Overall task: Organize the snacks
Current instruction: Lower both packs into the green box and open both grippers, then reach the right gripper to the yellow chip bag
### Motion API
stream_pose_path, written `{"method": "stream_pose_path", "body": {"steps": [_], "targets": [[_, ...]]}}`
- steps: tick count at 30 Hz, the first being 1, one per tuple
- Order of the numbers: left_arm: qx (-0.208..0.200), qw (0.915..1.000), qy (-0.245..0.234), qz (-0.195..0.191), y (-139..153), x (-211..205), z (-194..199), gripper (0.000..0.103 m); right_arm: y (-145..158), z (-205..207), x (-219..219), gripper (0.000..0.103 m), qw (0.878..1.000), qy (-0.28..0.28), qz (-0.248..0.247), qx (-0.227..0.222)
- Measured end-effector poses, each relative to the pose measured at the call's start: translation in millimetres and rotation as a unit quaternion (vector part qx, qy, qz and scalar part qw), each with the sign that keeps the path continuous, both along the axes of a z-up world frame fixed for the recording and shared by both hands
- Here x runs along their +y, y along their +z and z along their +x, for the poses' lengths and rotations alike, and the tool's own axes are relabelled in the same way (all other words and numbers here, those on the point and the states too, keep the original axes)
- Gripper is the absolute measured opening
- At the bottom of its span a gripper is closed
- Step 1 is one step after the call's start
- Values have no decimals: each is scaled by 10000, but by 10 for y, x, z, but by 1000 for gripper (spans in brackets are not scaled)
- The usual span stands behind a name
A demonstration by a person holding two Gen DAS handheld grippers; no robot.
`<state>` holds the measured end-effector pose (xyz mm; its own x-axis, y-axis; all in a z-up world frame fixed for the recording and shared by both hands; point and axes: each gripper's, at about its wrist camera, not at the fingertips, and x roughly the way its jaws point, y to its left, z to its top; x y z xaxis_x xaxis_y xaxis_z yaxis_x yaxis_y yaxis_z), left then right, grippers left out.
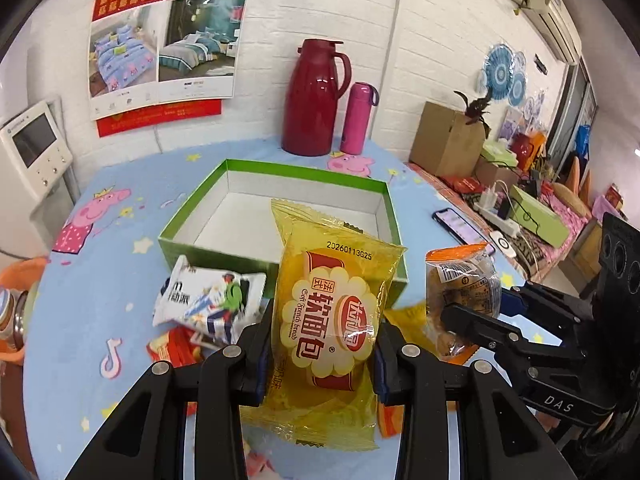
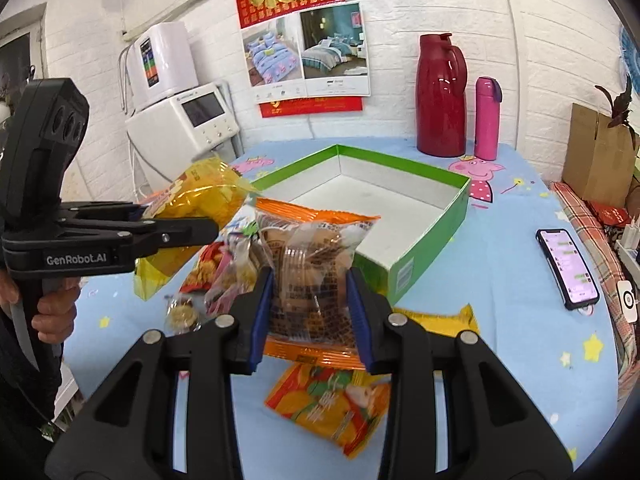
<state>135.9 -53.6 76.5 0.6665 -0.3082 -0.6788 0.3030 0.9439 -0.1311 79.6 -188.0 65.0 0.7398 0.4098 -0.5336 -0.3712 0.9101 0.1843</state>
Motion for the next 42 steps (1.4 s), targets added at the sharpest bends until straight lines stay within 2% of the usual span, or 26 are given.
{"method": "stream_pose_path", "body": {"steps": [9,19,20,21,23,26,29,32,34,37,42], "targets": [[169,9991,372,-141,-90,-55,884,38,-75,868,-84,38,9990,-419,-76,136],[376,9979,534,-25,-364,-83,1409,38,-370,1317,4,39,9977,-263,-490,398],[356,9977,574,-34,-386,-74,1430,42,-385,1326,28,41,9974,-238,-579,357],[355,9976,600,-52,-403,-58,1447,64,-390,1321,50,45,9970,-215,-686,274],[345,9966,743,-69,-421,-12,1439,95,-389,1282,72,87,9959,-208,-872,104],[139,9957,910,-131,-400,61,1354,97,-349,1186,62,89,9957,-73,-917,-144],[215,9953,921,-193,-370,100,1295,97,-294,1118,48,89,9949,-159,-981,-185],[188,9954,919,-172,-287,99,1166,97,-192,1015,11,90,9964,-215,-813,-146],[104,9958,889,-169,-198,83,1021,97,-89,899,-41,90,9974,-247,-642,-195],[33,9963,857,-56,-80,30,775,97,68,663,-135,97,9978,-327,-445,-365],[82,9983,570,-44,-11,-107,325,97,197,252,-276,98,9969,-400,-423,-525]]}}
